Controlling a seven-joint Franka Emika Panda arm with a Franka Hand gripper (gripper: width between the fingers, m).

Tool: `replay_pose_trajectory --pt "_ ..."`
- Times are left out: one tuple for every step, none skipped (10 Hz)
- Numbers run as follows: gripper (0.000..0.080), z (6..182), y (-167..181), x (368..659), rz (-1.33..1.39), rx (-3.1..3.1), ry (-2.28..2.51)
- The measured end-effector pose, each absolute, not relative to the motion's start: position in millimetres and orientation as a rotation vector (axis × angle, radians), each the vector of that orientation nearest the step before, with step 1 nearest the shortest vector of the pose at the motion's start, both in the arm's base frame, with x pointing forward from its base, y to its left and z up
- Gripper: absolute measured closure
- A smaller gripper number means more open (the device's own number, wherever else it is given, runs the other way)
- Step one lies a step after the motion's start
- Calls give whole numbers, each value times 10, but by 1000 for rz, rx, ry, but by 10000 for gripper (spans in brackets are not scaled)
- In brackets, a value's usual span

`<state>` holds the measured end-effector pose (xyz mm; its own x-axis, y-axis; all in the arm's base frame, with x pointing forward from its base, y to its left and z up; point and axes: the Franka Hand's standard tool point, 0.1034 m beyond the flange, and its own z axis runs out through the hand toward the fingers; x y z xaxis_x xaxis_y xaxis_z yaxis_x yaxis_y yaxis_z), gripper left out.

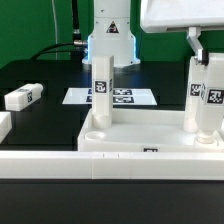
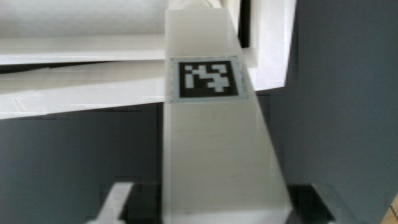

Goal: Assemble desk

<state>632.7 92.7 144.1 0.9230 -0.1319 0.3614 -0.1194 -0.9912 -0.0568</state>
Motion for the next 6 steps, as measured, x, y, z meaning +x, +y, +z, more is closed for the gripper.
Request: replay_pose_trajectory --pt "508 1439 918 6332 -577 -3048 199" --pt "508 1431 907 6336 -576 -3050 199" --pt "508 1417 894 6335 -574 -3052 201" --pt "508 1402 888 6332 -571 -3053 202" --pt "508 1383 891 6326 -567 -3055 201" --pt "508 1360 909 6323 -573 -3055 198"
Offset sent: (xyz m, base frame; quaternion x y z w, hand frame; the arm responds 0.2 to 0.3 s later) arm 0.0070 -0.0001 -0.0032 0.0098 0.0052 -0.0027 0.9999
